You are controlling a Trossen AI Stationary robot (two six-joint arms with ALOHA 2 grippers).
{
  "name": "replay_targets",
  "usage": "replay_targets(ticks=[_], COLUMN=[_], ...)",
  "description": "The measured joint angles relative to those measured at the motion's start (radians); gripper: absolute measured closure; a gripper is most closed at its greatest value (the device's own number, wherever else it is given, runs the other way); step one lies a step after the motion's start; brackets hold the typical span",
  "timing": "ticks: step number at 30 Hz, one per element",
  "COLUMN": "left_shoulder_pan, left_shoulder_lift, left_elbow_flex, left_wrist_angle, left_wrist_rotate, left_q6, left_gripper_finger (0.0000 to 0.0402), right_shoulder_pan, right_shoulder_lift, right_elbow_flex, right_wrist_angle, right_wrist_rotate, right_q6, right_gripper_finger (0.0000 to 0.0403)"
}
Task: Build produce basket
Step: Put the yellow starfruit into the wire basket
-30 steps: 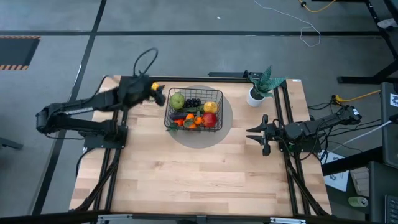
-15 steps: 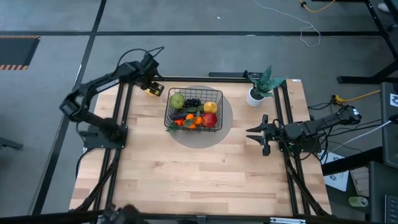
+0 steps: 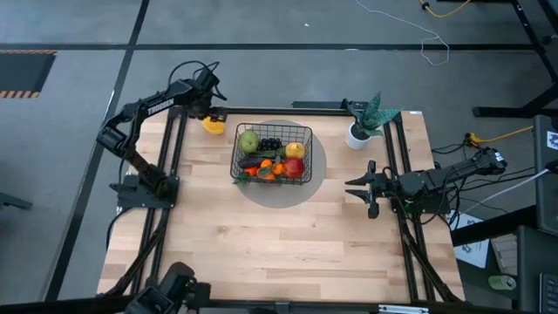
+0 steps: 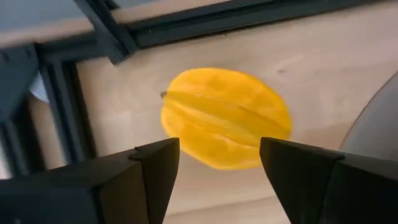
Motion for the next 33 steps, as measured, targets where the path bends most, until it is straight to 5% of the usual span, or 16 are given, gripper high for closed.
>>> replay_targets(ticks=[12, 33], left_shoulder_pan=[-0.023, -0.052], left_shoulder_lift=[0.0, 0.152], left_elbow_flex=[0.0, 0.002], left_wrist_angle=[0.028, 0.064], left_wrist_rotate=[0.017, -0.045], left_q6=[-0.439, -0.499], left_gripper_finger=[0.0189, 0.0189], right_shoulder_pan=[0.0, 0.0], right_shoulder_lift=[0.0, 0.0], right_elbow_flex=[0.0, 0.0], right_wrist_angle=[-0.001, -0.002], right_wrist_rotate=[0.0, -0.001], right_q6=[-0.003, -0.007], right_gripper_finger=[0.0281, 0.0281])
